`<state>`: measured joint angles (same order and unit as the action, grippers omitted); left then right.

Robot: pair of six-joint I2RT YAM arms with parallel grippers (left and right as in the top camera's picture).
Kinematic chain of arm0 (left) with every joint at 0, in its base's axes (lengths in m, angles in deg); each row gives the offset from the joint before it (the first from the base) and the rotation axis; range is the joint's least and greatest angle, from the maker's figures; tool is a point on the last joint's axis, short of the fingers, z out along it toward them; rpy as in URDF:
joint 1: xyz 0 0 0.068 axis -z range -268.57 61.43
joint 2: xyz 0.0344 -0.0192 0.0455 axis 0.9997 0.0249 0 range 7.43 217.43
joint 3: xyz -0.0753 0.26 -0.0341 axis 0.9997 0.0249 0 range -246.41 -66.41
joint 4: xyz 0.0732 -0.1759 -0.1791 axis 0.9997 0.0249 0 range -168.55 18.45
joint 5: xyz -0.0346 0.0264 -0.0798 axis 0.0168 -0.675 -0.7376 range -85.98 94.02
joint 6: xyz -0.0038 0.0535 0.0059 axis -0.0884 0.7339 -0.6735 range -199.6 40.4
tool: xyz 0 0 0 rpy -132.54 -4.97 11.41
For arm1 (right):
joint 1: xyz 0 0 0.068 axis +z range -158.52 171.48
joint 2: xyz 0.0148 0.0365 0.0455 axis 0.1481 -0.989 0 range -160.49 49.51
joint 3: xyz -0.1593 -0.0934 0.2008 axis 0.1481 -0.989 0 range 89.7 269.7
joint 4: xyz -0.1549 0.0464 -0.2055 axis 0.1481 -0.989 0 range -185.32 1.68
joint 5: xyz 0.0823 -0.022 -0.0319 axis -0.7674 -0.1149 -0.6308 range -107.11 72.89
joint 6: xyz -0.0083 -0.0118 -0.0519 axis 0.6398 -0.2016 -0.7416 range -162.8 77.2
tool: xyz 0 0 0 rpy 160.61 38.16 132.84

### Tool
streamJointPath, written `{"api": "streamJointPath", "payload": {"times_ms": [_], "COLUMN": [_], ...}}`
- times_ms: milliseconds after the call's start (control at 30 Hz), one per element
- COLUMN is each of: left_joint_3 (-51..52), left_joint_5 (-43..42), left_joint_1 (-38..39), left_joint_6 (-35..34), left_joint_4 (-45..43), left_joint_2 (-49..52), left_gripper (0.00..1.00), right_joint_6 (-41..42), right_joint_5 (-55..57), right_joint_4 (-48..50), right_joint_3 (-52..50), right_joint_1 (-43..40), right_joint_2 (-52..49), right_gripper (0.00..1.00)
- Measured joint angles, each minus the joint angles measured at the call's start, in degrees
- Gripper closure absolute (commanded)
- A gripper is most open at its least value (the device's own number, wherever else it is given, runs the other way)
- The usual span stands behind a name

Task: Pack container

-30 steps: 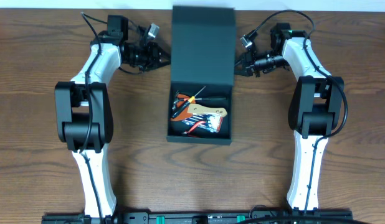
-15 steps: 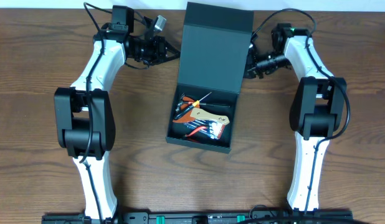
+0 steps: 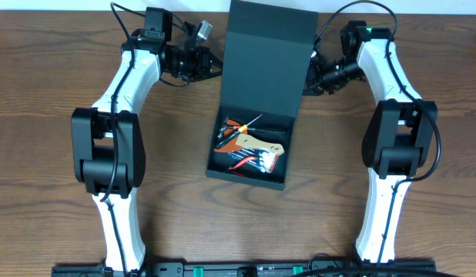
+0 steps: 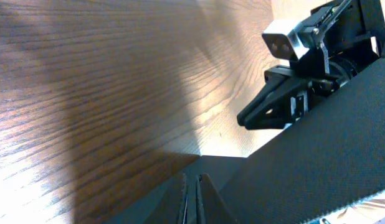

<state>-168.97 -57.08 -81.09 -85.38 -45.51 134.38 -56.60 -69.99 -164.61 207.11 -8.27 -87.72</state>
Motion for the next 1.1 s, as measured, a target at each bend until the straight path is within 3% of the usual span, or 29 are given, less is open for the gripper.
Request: {"api": "streamJointPath", "payload": {"times_ms": [1100], "left_joint_3": [-0.1], "left_joint_5": [6.5], "left_joint_1": [1.7], "left_joint_6": [7.5], "left_joint_4": [11.5], "left_joint_2": [-6.0], "left_gripper": [0.95], "right_joint_6": [-8.9], "right_joint_5": [8.4], "right_joint_4": [-10.1], "right_joint_3": [0.1], "right_joint_1": [2.5], "right_joint_2": [5.3], "right_gripper": [0.99]}}
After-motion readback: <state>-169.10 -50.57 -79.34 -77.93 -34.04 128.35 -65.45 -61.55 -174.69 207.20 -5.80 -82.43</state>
